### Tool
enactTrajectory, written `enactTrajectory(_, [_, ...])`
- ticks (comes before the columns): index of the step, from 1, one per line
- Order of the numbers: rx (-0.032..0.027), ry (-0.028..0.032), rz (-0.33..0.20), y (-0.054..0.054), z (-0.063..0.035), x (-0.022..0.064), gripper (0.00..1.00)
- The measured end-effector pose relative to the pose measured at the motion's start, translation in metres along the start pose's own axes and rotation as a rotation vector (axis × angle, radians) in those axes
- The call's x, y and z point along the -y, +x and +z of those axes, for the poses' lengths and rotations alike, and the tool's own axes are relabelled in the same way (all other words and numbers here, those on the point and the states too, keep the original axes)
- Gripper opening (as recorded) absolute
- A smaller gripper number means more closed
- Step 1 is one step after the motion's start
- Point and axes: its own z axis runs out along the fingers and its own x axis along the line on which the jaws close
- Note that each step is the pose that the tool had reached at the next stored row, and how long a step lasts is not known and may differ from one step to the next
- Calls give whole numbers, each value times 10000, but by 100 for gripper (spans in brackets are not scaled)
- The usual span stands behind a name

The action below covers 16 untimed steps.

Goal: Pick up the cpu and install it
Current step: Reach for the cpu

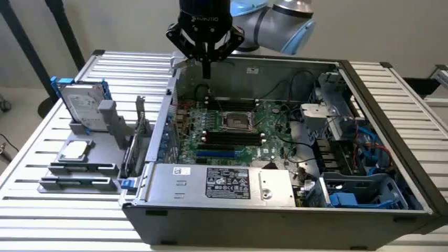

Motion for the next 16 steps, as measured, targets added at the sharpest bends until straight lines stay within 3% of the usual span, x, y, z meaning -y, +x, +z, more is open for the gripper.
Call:
enactTrajectory(14, [0,0,0,1,0,0,11])
enactTrajectory(16, [-1,4,-2,66,-2,5,11])
